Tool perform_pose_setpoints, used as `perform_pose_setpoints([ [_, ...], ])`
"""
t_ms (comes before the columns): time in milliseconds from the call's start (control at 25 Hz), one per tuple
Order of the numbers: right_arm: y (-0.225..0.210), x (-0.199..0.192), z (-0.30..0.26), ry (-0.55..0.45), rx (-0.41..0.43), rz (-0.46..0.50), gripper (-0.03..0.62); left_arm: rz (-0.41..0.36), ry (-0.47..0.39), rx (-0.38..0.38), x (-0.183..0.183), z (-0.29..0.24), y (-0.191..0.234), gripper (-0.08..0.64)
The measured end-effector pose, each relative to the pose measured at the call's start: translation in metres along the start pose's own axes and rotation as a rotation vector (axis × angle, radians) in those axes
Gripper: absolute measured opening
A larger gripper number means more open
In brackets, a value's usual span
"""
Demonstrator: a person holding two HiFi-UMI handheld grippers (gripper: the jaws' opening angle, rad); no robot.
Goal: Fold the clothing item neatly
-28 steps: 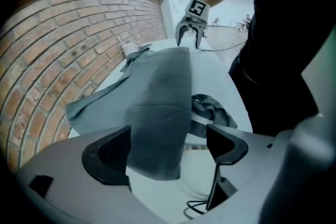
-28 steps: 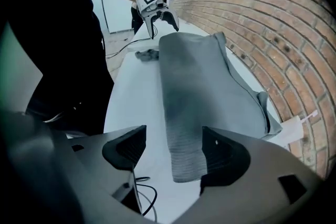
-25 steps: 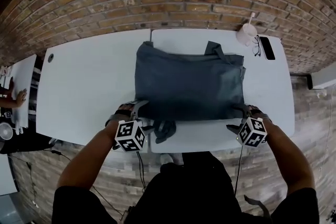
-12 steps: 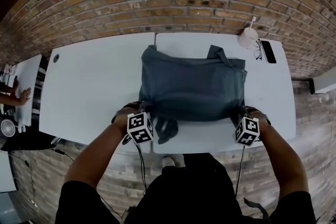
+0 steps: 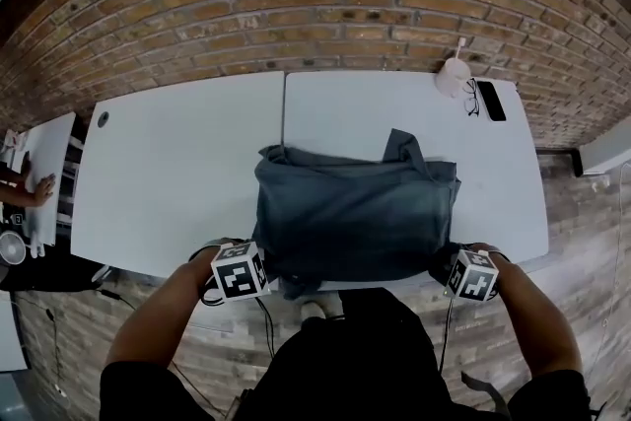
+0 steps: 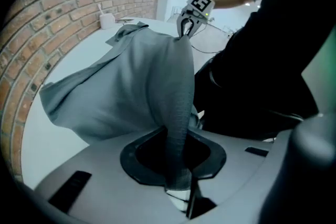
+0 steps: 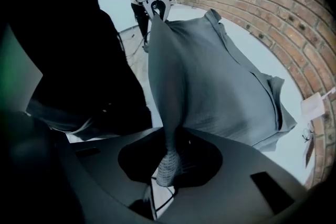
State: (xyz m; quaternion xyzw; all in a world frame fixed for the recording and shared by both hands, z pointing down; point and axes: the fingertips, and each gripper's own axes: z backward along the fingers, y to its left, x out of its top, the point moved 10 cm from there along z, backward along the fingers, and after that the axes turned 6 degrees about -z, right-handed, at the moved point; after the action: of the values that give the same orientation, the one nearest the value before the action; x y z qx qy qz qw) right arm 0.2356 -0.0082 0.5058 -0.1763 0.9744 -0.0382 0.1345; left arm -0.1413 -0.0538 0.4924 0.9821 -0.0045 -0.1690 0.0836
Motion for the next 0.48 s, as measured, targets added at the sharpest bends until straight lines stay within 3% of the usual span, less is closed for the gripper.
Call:
perform_pose_setpoints([
  [120, 0.018, 0.004, 0.024, 0.029, 0.15, -0.005, 0.052, 0.008, -0.022, -0.094, 0.002, 0.023, -0.023, 0.063],
  [240, 0.017, 0.008, 0.057, 0.018, 0.258, -0.074, 0.052, -0.013, -0.031, -0.101, 0.007, 0.049, -0.03, 0.063],
  [320, 0.006, 0.013, 0.078, -0.004, 0.265, -0.099, 0.052, -0.029, -0.036, -0.069, 0.012, 0.064, -0.021, 0.063],
  [480, -0.037, 0.022, 0.111, -0.067, 0.183, -0.145, 0.048, -0.055, -0.035, 0.043, 0.03, 0.09, 0.021, 0.063],
])
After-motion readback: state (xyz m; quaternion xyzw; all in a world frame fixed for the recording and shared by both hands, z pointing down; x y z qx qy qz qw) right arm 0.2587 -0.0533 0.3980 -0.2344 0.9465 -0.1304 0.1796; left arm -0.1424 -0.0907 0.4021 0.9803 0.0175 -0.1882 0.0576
